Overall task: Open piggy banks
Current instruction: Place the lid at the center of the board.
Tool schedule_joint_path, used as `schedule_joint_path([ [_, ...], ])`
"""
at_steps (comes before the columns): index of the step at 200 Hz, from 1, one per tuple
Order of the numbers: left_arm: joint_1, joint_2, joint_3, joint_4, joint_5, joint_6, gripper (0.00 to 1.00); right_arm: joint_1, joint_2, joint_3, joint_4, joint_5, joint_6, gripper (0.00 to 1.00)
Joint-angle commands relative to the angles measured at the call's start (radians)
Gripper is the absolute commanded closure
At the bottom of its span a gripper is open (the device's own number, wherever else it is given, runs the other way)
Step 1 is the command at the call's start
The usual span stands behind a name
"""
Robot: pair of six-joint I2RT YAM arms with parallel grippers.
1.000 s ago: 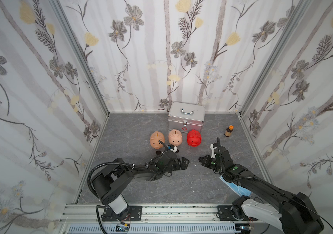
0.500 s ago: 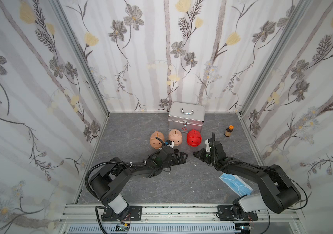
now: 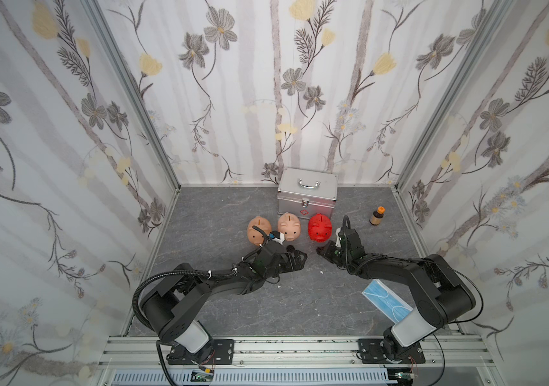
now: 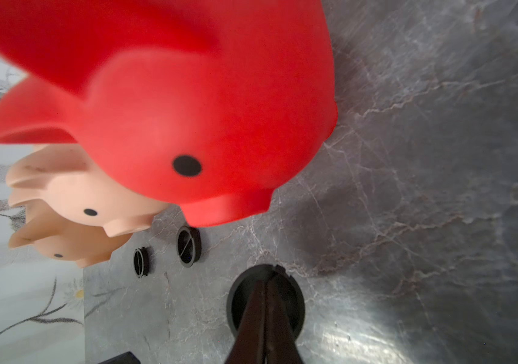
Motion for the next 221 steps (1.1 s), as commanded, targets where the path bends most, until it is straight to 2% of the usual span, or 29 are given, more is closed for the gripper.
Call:
schedule_joint_path([
  [1, 0.001, -0.01, -0.004, -0.003, -0.017, 0.006, 0.0, 0.0, 0.016, 0.023, 0.03, 0.049, 0.013, 1.0],
  [106, 0.0, -0.018, -0.007, -0.004, -0.01, 0.003, 0.0, -0.001, 0.1, 0.089, 0.016, 0.043, 0.0, 0.99],
  [164, 0.001, -0.028, -0.015, -0.009, -0.014, 0.003, 0.0, 0.0, 0.116, 0.089, 0.007, 0.048, -0.001, 0.89],
  [221, 0.0, -0.038, -0.013, -0.02, -0.013, 0.005, 0.0, 0.0, 0.096, 0.089, 0.013, 0.036, -0.003, 0.83],
])
